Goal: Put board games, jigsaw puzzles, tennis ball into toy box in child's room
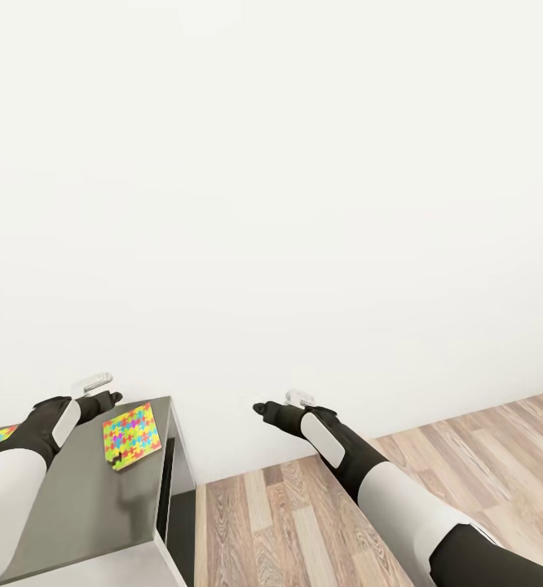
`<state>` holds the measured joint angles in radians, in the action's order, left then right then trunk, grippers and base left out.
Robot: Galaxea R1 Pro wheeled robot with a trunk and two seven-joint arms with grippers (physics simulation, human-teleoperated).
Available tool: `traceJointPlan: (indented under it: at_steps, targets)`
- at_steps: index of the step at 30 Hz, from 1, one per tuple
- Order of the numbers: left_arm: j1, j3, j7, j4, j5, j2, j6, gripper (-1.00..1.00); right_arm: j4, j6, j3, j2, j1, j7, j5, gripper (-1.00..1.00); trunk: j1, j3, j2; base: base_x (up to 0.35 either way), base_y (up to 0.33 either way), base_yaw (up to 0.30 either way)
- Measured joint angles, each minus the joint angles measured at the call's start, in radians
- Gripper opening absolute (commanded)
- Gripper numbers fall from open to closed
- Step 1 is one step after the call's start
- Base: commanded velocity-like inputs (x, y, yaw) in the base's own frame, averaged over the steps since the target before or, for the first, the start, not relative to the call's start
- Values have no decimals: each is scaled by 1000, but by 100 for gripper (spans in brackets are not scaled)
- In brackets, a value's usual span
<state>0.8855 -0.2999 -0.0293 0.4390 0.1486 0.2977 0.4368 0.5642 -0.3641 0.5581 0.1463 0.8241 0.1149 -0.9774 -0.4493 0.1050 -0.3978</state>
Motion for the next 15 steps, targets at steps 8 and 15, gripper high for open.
traceJointPlan:
  at_steps: [8,15]
  targets:
    - [-1,0,0,0,0,0,0,100,0,0,0,0,0,0,0,100,0,0,0,59,74,0]
    - [0,-1,0,0,1,0,1,100,0,0,0,0,0,0,0,100,0,0,0,70,140,0]
